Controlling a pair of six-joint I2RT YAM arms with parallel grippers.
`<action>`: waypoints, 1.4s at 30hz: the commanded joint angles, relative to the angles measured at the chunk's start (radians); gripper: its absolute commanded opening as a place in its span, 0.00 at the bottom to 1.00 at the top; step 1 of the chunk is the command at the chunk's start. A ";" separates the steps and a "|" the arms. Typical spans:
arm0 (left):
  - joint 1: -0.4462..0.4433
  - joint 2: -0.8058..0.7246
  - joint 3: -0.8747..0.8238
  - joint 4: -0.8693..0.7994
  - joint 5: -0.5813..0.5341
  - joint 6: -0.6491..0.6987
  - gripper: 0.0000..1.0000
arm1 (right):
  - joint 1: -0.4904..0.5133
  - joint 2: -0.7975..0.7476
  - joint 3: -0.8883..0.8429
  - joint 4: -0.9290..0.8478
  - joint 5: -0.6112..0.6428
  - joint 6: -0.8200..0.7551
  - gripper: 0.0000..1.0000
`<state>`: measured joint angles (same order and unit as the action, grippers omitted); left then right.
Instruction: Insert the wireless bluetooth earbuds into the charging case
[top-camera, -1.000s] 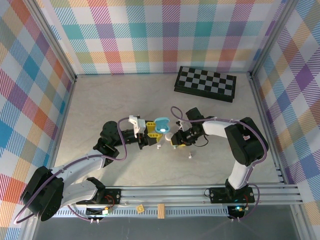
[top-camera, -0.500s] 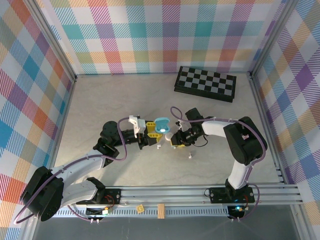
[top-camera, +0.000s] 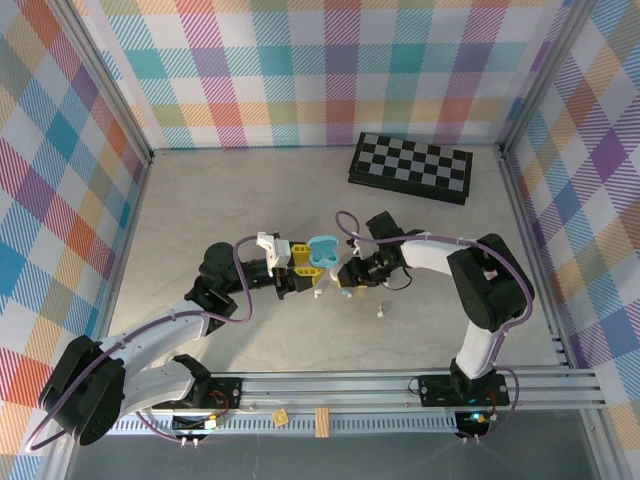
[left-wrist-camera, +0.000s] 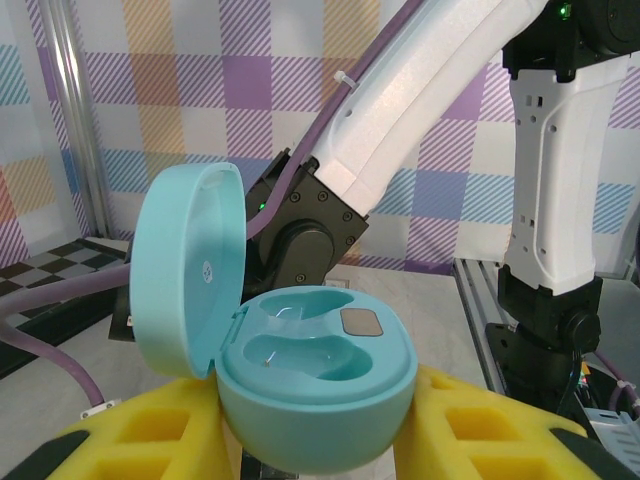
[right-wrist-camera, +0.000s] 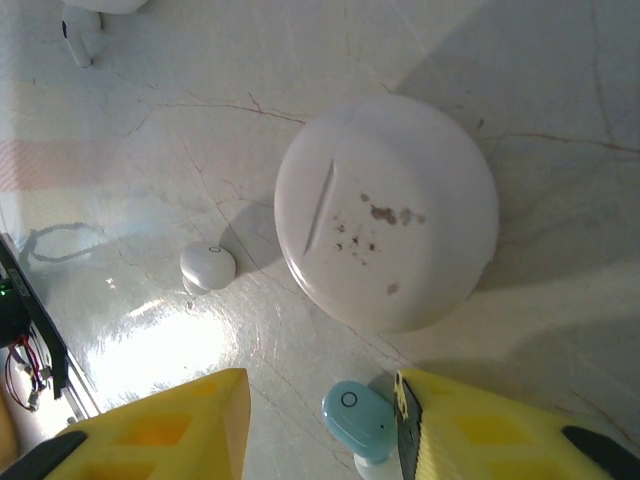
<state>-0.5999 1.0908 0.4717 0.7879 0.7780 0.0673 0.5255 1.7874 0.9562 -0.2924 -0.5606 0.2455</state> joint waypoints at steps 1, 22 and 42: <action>0.005 -0.022 -0.001 0.030 0.031 0.012 0.37 | 0.017 0.017 0.026 0.001 -0.007 -0.028 0.44; 0.005 0.002 -0.001 0.059 0.038 -0.001 0.37 | 0.029 0.001 -0.065 -0.014 -0.073 -0.073 0.31; 0.005 0.004 0.007 0.052 0.043 0.001 0.37 | 0.053 0.033 -0.040 -0.046 0.021 -0.075 0.25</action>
<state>-0.5999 1.1004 0.4717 0.7998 0.7959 0.0666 0.5568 1.7947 0.9081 -0.2836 -0.5663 0.1776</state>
